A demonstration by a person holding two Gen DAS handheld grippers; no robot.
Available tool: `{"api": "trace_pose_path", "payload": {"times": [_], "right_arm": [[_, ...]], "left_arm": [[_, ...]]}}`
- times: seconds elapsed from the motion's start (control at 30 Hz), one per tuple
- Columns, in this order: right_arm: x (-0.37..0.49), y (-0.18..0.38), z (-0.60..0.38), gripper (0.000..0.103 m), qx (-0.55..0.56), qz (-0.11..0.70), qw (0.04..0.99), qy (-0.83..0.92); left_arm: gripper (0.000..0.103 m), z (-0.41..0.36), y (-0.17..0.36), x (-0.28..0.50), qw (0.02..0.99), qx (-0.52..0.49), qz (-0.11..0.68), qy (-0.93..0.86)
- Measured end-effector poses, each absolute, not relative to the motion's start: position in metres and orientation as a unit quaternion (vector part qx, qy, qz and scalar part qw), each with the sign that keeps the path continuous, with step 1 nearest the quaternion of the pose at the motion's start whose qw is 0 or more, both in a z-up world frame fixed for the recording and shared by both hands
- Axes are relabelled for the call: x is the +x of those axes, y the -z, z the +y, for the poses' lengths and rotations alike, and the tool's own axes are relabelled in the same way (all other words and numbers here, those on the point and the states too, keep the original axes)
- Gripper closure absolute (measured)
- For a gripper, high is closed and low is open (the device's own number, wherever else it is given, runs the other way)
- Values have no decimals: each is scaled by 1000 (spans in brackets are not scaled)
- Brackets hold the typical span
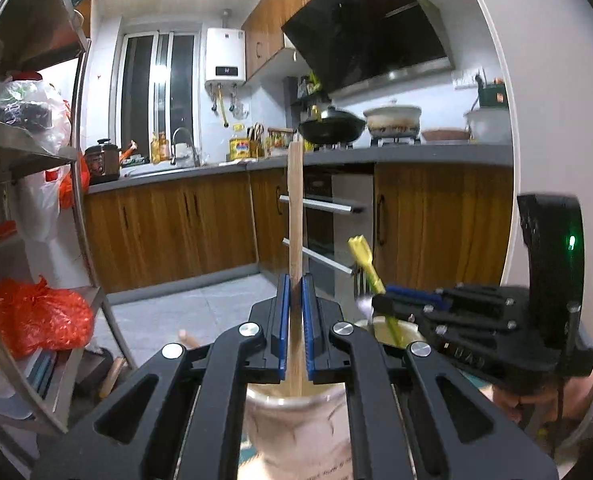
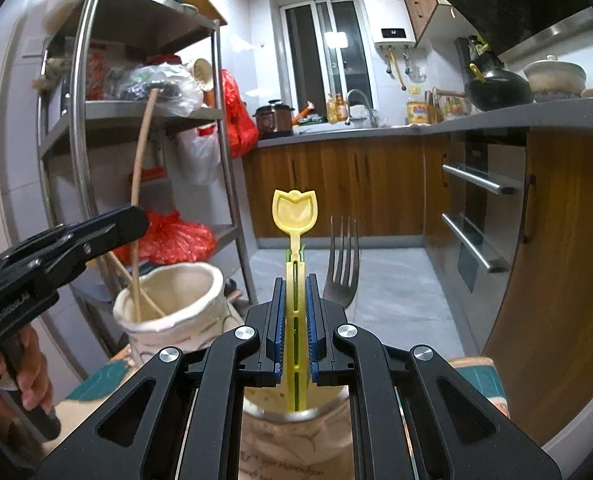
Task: Organize utensils
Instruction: 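Lower the yellow spoon into the short cup while the left tool drops the chopstick in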
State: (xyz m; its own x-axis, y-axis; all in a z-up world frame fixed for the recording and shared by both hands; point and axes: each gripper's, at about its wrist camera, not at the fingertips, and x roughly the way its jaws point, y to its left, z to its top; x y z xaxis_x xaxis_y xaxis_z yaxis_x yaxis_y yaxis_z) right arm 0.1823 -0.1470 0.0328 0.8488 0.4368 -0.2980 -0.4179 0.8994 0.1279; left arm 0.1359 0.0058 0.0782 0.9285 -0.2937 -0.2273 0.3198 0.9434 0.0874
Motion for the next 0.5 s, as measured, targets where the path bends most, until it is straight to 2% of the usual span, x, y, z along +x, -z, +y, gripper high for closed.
{"api": "trace_pose_path", "payload": {"times": [0.37,0.4,0.43,0.47,0.5], "right_arm": [[178,-28,-143,92,16,204,953,-222],[178,-28,-143,92,18,208,952,-222],[177,-29,-144,91,19,209,952,-221],[176,-30,-144,86,19,210,952,-221],[173,-32,-146,81,23,209,952,-222]], "left_arm": [[96,10,-68,137,973,65,158,155],[93,10,-69,137,973,68,158,155],[83,9,-69,135,973,70,159,154],[75,9,-69,133,973,74,158,149],[58,10,-70,130,975,75,153,144]]}}
